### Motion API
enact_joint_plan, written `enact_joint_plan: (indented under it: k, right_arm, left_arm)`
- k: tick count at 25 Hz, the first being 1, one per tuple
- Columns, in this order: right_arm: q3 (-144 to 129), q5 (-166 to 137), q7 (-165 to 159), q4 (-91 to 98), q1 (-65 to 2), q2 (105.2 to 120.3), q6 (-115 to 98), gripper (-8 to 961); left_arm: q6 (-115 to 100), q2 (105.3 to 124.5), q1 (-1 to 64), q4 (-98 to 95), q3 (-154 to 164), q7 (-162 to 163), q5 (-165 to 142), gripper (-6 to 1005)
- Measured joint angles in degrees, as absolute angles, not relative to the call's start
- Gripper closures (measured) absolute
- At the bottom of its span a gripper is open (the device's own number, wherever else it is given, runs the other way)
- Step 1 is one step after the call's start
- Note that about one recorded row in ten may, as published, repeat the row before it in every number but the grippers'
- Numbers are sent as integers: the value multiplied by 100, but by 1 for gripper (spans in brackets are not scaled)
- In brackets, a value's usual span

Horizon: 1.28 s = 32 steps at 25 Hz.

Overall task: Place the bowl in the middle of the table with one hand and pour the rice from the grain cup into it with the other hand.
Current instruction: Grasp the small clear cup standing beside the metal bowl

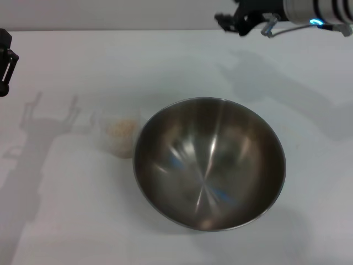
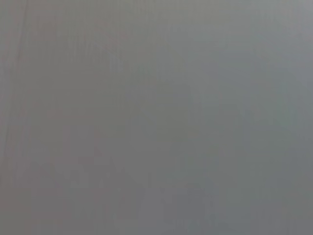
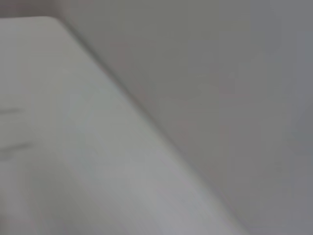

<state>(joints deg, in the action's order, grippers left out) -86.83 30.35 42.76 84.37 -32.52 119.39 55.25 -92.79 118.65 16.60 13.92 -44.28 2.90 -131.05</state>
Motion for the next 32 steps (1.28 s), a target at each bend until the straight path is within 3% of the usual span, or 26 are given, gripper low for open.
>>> enact_joint_plan:
  k: [9,17,25,32]
  right_arm:
    - [-10364,2776,3905,7450,-1914,11965,-849,469]
    - [-11176,2886,1228,4360,-1970,11953,-5794,469]
    - [-10803,2883,-1307,1856,-2308,11900,-7530,468]
    - [-10703,2845,-1457,1377,-2436,11883,-7573,468]
  left_arm:
    - [-9283,11865,1629,1363,-4429,290,-13104,174]
    - [-9479,11865,1447,1370,-4374,304,-13155,175]
    - [-9548,11865,1141,1218,-3825,666,-13183,175]
    - [-9269,11865,988,1117,-2717,670,-13187,176]
